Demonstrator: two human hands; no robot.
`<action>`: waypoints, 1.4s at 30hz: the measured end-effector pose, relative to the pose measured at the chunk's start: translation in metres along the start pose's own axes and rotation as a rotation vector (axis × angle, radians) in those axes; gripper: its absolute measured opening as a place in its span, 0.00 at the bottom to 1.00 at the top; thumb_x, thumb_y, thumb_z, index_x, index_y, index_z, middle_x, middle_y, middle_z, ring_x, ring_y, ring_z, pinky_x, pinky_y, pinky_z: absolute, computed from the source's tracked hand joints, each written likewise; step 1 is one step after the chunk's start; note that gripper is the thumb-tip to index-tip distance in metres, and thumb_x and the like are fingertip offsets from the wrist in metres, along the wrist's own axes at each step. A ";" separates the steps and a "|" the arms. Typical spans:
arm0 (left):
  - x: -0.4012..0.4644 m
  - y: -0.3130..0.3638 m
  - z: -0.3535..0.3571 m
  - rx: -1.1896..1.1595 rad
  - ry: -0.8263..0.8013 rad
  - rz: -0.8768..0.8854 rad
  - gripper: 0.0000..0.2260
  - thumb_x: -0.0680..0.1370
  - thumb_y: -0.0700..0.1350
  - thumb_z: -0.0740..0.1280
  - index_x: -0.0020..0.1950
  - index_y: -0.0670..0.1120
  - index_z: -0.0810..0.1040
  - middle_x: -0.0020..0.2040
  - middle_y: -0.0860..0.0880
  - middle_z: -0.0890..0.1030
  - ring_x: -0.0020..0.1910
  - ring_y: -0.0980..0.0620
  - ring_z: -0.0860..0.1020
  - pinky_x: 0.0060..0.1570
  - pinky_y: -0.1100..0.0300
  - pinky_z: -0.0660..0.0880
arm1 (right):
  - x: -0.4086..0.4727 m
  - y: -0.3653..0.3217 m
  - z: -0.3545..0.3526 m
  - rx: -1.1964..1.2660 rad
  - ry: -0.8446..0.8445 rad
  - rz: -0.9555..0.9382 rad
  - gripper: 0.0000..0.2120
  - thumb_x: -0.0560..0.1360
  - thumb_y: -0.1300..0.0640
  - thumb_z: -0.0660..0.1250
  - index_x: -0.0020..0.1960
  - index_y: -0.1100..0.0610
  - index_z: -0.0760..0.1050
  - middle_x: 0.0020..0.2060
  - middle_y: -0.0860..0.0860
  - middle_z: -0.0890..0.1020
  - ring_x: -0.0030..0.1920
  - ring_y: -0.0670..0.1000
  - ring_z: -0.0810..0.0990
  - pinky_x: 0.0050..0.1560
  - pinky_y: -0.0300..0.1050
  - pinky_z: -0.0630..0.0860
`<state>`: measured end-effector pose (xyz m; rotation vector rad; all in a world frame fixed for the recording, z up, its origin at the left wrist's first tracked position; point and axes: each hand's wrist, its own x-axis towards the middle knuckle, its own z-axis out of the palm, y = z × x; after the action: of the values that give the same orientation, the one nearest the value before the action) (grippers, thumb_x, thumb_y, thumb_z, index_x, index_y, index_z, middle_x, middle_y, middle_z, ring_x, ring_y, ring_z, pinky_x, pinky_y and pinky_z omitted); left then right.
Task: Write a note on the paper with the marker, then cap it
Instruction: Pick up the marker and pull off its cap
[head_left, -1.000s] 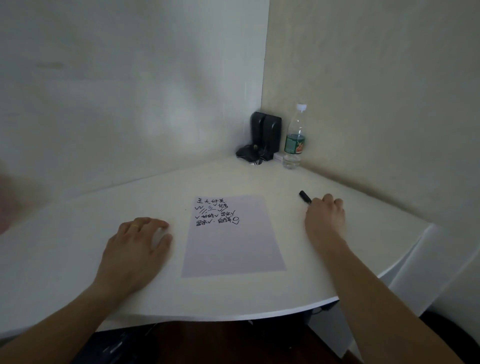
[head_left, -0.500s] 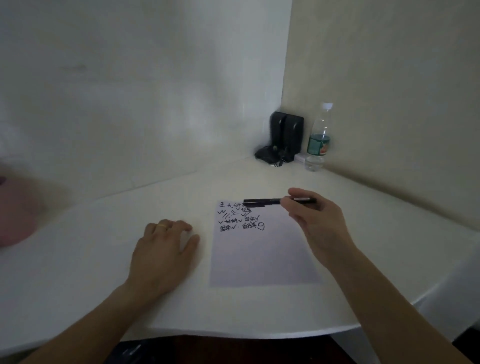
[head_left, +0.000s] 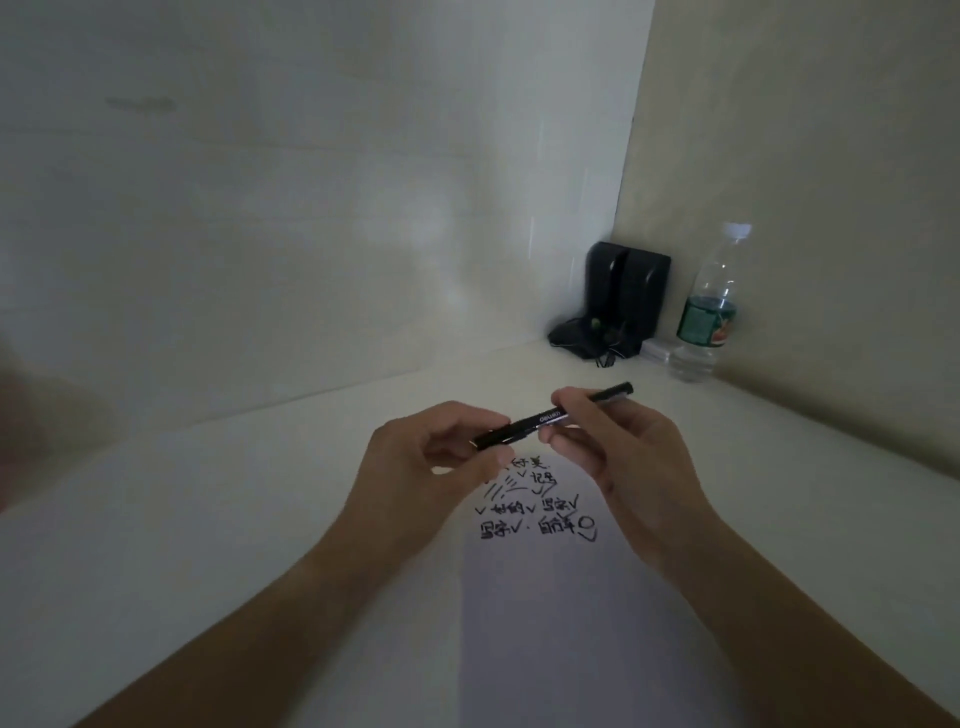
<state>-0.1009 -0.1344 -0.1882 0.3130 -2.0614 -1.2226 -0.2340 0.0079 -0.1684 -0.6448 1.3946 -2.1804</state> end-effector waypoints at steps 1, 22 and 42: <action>-0.001 -0.002 0.000 -0.007 0.032 0.019 0.10 0.72 0.40 0.79 0.53 0.49 0.88 0.43 0.51 0.90 0.41 0.53 0.88 0.51 0.61 0.84 | -0.002 0.003 -0.001 -0.026 -0.024 -0.002 0.10 0.75 0.59 0.73 0.49 0.66 0.84 0.36 0.56 0.87 0.36 0.52 0.87 0.41 0.38 0.84; -0.003 0.003 0.018 0.072 -0.200 0.031 0.20 0.87 0.48 0.54 0.34 0.51 0.64 0.27 0.53 0.66 0.28 0.53 0.62 0.32 0.60 0.62 | -0.010 0.014 0.000 -0.170 -0.055 -0.202 0.10 0.75 0.58 0.69 0.44 0.65 0.83 0.27 0.54 0.80 0.25 0.50 0.75 0.25 0.39 0.71; -0.001 -0.021 -0.028 0.050 -0.095 -0.063 0.20 0.86 0.49 0.54 0.35 0.46 0.66 0.28 0.53 0.67 0.27 0.54 0.64 0.29 0.66 0.63 | 0.006 -0.003 -0.033 0.018 0.299 -0.215 0.12 0.81 0.62 0.65 0.40 0.62 0.78 0.23 0.49 0.77 0.21 0.46 0.72 0.20 0.37 0.64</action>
<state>-0.0842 -0.1638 -0.1974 0.3517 -2.1814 -1.2467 -0.2593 0.0279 -0.1769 -0.4953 1.5093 -2.5405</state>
